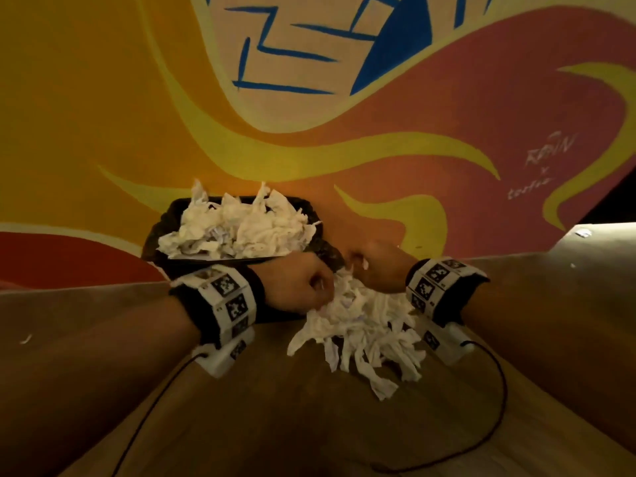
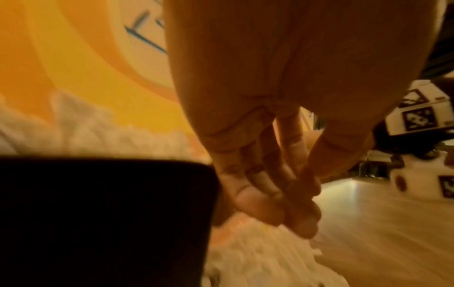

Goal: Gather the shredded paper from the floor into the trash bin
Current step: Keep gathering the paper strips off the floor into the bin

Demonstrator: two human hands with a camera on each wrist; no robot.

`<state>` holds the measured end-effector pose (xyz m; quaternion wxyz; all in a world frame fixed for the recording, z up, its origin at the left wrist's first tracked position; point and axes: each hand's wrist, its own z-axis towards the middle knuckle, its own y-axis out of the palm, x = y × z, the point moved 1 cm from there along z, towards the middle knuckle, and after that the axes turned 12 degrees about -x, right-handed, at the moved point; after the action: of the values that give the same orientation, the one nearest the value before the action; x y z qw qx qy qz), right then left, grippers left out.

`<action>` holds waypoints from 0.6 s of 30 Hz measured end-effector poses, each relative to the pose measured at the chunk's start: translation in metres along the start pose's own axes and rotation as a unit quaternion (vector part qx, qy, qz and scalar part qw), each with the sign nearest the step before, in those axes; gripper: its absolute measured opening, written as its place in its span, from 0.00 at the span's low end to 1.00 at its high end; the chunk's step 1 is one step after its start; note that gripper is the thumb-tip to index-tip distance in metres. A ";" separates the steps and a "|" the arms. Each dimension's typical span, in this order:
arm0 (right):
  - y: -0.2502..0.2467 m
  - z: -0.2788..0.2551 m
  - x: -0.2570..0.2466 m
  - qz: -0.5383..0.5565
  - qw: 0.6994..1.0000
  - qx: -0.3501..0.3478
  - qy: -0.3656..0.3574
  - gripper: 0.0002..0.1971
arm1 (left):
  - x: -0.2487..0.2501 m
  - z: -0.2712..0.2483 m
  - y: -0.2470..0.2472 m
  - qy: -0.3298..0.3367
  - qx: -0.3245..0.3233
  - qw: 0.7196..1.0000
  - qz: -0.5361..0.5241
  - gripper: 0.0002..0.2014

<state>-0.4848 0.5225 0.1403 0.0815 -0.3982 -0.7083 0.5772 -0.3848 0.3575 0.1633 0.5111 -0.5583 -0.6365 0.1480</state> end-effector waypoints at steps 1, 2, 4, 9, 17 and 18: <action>0.014 -0.005 0.010 -0.011 0.999 -0.037 0.028 0.07 | 0.000 0.014 0.017 -0.013 -0.029 0.999 0.019 0.09; 0.028 -0.009 0.019 -0.023 0.995 -0.078 0.062 0.09 | -0.001 0.027 0.035 -0.033 -0.045 0.998 0.034 0.11; 0.053 -0.015 0.032 -0.060 0.979 -0.164 0.110 0.13 | -0.009 0.051 0.067 -0.071 -0.048 0.996 0.031 0.16; 0.094 -0.015 0.045 -0.107 0.969 -0.206 0.081 0.37 | -0.044 0.096 0.130 -0.141 -0.045 0.989 -0.016 0.29; 0.110 0.006 0.064 -0.201 0.960 -0.186 0.060 0.41 | -0.072 0.121 0.168 -0.155 0.011 0.987 -0.048 0.23; 0.111 0.007 0.065 -0.210 0.957 -0.192 0.055 0.38 | -0.072 0.122 0.171 -0.155 0.007 0.987 -0.051 0.23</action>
<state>-0.4803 0.5614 0.0174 0.1616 -0.2798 -0.8679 0.3772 -0.3986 0.3988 -0.0546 0.4165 -0.4921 -0.7347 0.2110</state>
